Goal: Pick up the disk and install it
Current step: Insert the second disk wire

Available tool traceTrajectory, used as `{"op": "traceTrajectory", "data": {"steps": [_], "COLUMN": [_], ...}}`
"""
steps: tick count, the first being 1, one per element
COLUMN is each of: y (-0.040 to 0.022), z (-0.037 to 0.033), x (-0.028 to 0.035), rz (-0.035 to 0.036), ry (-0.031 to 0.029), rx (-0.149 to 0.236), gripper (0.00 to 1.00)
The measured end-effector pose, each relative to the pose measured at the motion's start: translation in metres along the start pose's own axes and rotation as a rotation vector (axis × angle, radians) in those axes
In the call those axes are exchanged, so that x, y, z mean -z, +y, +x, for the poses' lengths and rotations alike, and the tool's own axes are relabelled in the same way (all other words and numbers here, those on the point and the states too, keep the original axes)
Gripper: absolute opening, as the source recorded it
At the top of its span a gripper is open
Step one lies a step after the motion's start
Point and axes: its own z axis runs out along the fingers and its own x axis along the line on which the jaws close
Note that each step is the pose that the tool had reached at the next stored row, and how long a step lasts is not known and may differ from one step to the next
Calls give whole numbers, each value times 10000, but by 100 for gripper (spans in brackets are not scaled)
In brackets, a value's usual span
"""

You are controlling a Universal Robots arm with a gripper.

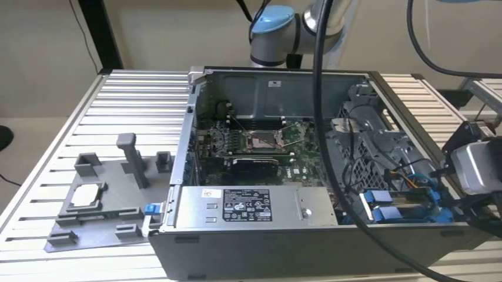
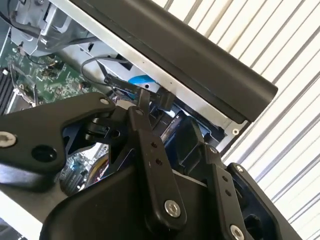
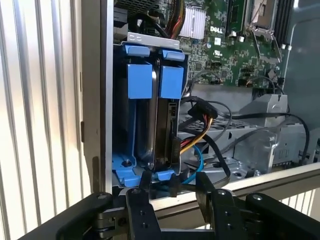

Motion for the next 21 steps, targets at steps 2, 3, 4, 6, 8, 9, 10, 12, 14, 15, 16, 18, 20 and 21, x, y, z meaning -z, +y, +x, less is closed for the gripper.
{"op": "traceTrajectory", "data": {"steps": [2, 3, 4, 6, 8, 9, 10, 12, 14, 15, 16, 18, 20, 21], "y": [4, 6, 8, 11, 14, 14, 12, 3, -2, -2, -2, -1, -19, -40], "z": [-2, -14, -35, -76, -96, -105, -115, -140, -164, -173, -175, -177, -173, -172], "x": [-38, -61, -80, -99, -107, -109, -100, -58, -10, -1, -3, -7, -15, -21], "rz": [1, 1, 1, 0, -1, -7, -22, -48, -65, -73, -74, -76, -77, -77], "ry": [-9, -24, -37, -40, -41, -44, -45, -51, -45, -44, -45, -44, -50, -48], "rx": [-1, -2, -4, -5, -7, -12, -18, -26, -36, -39, -41, -42, -41, -41], "gripper": [100, 100, 100, 100, 100, 100, 100, 100, 100, 100, 100, 100, 100, 100]}}
